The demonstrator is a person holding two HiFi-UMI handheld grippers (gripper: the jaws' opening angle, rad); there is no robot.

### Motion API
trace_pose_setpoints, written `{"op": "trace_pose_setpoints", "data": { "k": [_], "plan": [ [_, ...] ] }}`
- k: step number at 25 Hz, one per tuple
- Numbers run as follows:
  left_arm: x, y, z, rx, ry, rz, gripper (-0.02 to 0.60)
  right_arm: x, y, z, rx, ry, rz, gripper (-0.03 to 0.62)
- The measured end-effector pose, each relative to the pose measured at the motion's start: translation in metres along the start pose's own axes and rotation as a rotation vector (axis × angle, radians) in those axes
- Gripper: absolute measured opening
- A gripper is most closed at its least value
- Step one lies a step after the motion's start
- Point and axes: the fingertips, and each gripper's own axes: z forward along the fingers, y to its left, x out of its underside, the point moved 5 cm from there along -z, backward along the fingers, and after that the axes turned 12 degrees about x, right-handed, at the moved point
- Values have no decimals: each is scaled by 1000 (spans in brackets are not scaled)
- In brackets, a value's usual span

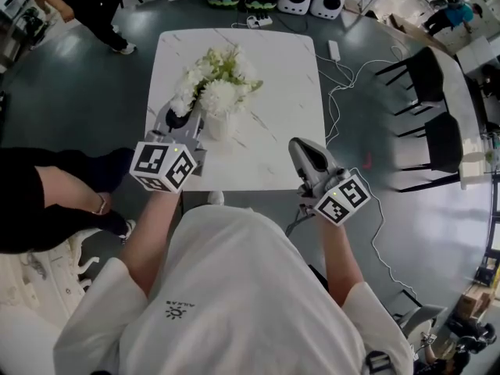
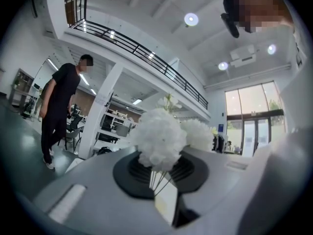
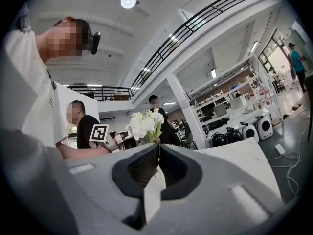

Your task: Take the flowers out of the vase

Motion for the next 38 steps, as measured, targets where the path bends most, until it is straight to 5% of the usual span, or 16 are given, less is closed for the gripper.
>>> {"op": "trace_pose_setpoints", "data": {
  "k": [38],
  "plan": [
    [-111,-76,-70,-85,-266,7,37,-1,11,-39,-107,0,-9,2]
  ]
}}
